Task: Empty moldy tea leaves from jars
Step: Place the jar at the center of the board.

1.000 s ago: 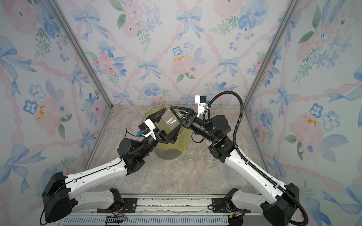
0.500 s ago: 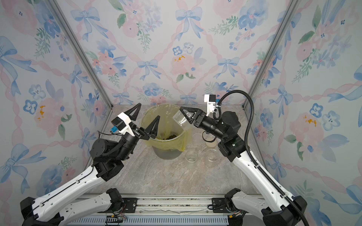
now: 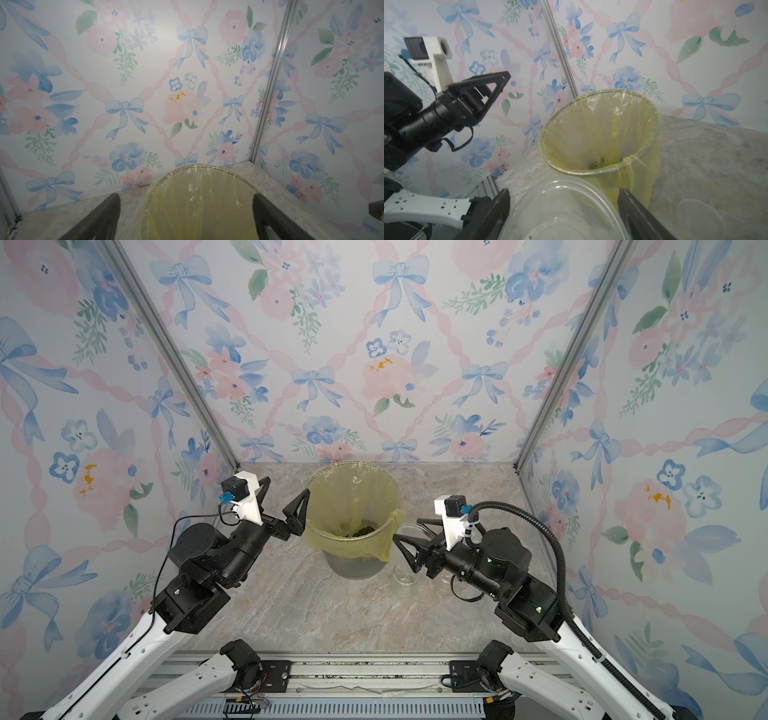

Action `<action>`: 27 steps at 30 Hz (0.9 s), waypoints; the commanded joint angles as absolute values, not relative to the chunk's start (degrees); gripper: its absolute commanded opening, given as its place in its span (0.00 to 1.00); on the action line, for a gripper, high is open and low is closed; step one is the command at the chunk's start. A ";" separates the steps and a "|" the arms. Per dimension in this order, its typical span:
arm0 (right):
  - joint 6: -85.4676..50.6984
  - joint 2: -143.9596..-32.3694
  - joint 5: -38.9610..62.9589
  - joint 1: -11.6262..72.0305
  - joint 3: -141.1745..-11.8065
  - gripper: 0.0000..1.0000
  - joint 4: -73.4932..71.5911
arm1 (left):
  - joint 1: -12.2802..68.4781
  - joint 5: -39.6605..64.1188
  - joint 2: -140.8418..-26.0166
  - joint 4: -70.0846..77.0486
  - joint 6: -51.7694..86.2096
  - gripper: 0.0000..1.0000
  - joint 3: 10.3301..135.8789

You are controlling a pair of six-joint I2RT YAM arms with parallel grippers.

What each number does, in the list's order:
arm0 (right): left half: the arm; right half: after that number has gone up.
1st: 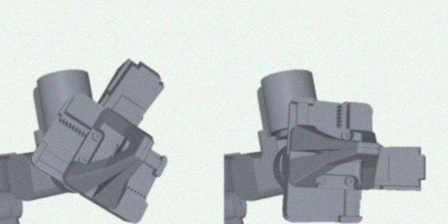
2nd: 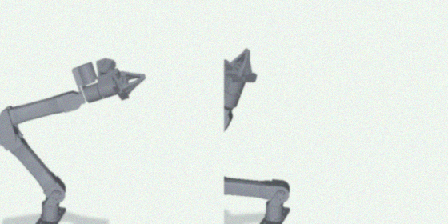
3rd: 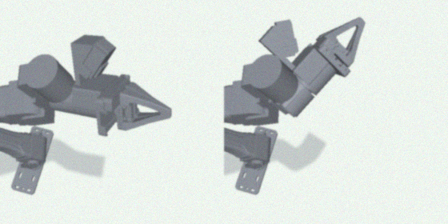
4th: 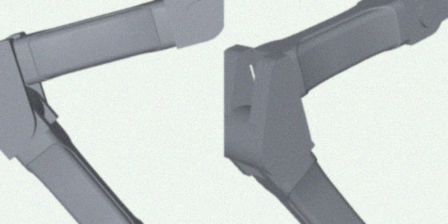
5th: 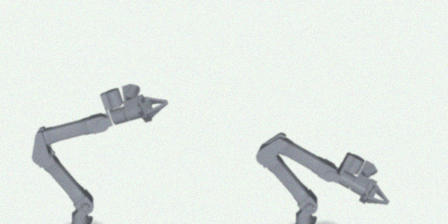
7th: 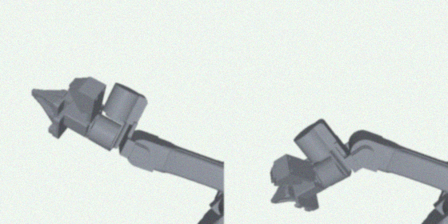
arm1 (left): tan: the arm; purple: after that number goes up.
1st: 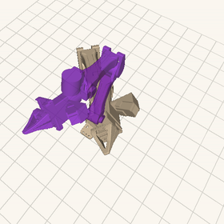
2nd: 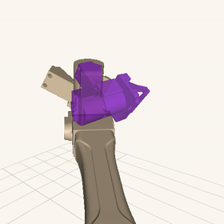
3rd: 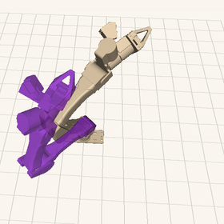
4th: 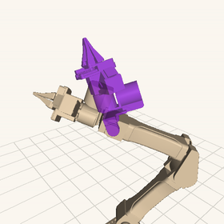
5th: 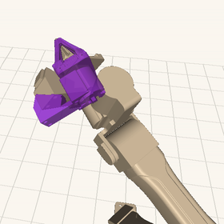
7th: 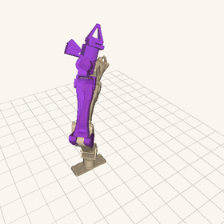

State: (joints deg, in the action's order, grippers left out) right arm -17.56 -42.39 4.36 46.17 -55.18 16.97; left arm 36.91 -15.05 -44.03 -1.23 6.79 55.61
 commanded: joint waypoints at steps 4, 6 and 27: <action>-6.89 -41.81 -10.57 58.02 -45.29 0.74 15.43 | 36.04 -18.57 -42.03 -9.27 8.01 0.98 52.44; -4.79 -41.83 -13.70 61.53 -41.07 0.74 10.82 | 35.73 -18.81 -40.17 -7.95 7.76 0.98 50.10; -5.18 -71.74 -19.82 71.51 -25.23 0.78 -35.86 | 33.76 -22.12 -25.49 -2.28 4.88 0.98 38.45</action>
